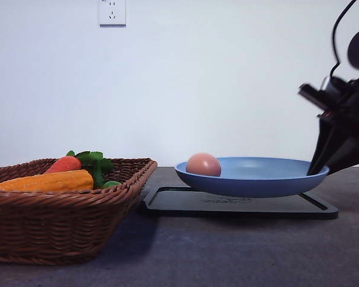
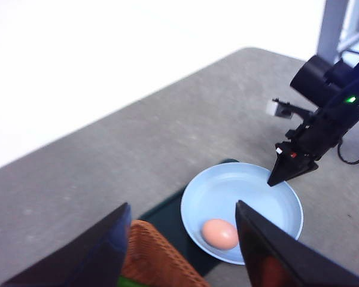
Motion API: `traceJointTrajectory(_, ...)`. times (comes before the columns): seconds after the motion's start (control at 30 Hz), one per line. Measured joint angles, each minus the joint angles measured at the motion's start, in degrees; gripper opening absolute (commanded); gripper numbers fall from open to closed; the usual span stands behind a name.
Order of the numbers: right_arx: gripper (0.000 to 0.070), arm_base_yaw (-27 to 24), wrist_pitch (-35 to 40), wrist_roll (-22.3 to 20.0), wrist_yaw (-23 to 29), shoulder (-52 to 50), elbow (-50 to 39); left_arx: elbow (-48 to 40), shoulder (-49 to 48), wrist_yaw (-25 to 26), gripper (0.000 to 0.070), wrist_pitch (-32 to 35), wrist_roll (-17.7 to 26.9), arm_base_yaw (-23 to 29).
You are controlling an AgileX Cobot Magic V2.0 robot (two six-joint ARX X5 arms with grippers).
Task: Transfer egg from basket to plate and serve
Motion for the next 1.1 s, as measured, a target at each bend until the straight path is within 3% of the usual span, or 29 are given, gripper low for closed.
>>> traceJointTrajectory(0.37,0.0008,-0.4,4.7,-0.5,0.0,10.2,5.1,0.0,-7.2,-0.2,0.0359,-1.6,-0.2,0.0)
traceJointTrajectory(0.5,0.0207,-0.4,5.8,-0.5,0.0,10.2,5.2,0.0,-7.4,-0.2,0.0359,-2.8,-0.2,0.0)
traceJointTrajectory(0.57,0.0263,-0.4,5.9,-0.5,0.0,10.2,5.3,0.0,-7.2,-0.2,0.0359,-3.1,-0.2,0.0)
traceJointTrajectory(0.9,0.0263,-2.5,4.1,-0.8,-0.5,9.0,8.7,0.0,-4.9,-1.2,0.0335,-3.4,-0.2,0.0)
traceJointTrajectory(1.0,0.0232,-4.5,2.7,-0.9,-0.5,5.7,10.2,0.0,-3.2,-4.3,0.0245,-3.4,-0.2,0.0)
traceJointTrajectory(1.1,0.0123,-6.0,1.2,-1.0,-0.4,0.9,11.0,0.0,-0.6,-8.9,0.0106,-3.4,-0.1,0.1)
